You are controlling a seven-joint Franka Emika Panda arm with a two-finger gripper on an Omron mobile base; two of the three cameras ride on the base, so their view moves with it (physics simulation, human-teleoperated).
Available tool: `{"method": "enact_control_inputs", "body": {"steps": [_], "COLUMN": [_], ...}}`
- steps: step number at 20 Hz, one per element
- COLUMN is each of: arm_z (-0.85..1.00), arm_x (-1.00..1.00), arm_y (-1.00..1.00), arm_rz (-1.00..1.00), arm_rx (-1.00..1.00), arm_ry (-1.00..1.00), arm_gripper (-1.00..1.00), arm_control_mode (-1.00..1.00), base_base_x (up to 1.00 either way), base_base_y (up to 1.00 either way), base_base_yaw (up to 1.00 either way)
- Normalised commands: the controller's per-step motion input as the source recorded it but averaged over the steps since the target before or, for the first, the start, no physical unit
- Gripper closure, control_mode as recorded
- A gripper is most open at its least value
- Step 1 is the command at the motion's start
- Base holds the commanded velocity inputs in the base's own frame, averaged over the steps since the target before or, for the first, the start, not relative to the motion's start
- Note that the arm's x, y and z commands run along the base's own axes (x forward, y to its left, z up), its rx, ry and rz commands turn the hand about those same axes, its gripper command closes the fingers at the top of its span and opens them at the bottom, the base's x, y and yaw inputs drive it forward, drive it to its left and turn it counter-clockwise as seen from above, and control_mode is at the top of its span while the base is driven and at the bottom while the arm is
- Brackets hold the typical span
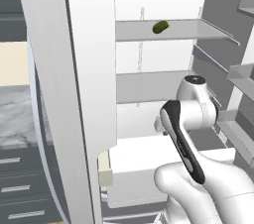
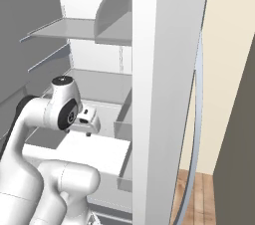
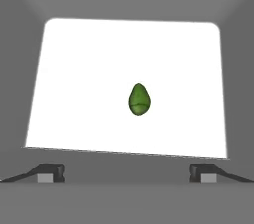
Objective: Place the onion and avocado inside the fridge drawer. Close the drawer after placing the vegetables.
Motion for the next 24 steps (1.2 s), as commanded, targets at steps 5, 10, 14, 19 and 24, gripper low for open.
{"method": "enact_control_inputs", "body": {"steps": [5, 10, 14, 19, 24], "arm_z": [0.00, 0.00, 0.00, 0.00, 0.00], "arm_x": [-0.09, 0.00, 0.00, 0.00, 0.00], "arm_y": [0.00, 0.00, 0.00, 0.00, 0.00], "arm_rz": [0.00, 0.00, 0.00, 0.00, 0.00], "arm_rx": [0.00, 0.00, 0.00, 0.00, 0.00], "arm_ry": [-0.01, 0.00, 0.00, 0.00, 0.00], "arm_gripper": [-1.00, -1.00, -1.00, -1.00, -1.00], "arm_control_mode": [1.00, 1.00, 1.00, 1.00, 1.00], "base_base_x": [-0.17, -0.99, -1.00, -0.91, -0.47], "base_base_y": [0.00, 0.00, 0.04, 0.74, 1.00], "base_base_yaw": [0.00, 0.00, 0.02, 0.01, 0.00]}}
